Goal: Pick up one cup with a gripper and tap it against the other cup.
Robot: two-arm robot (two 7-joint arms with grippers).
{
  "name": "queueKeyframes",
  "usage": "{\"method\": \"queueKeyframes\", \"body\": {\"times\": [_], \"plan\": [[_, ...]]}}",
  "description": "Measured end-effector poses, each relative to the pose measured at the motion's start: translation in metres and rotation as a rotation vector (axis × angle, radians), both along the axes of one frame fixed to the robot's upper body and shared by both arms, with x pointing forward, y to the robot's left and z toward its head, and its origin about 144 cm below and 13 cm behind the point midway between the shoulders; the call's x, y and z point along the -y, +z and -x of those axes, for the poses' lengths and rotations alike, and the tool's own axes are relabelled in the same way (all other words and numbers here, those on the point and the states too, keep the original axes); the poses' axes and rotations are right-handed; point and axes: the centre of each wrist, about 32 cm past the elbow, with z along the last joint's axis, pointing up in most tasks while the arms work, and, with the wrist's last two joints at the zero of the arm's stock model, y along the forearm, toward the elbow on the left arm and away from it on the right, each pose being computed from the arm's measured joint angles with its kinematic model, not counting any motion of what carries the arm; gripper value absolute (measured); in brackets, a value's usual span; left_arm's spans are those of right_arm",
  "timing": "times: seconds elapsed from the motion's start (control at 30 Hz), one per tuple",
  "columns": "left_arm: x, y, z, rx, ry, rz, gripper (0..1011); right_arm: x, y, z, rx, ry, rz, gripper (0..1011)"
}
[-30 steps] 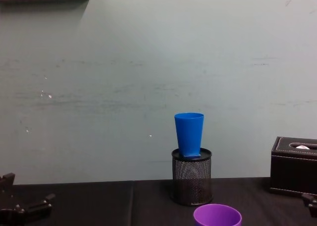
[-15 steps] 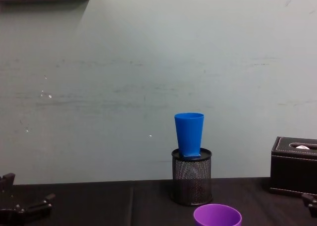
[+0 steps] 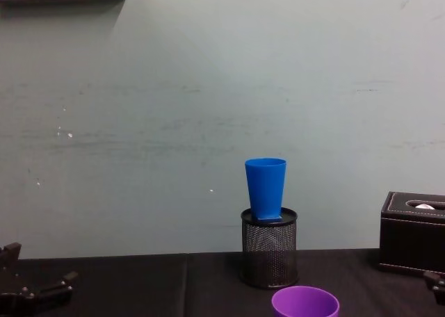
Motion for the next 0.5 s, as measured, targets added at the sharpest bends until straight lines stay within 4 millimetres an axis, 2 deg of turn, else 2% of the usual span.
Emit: {"method": "queueKeyframes", "body": {"times": [0.5], "plan": [[0.0,0.0,0.0,0.0,0.0,0.0,1011,0.0,0.0,0.0,0.0,0.0,0.0,1003]]}}
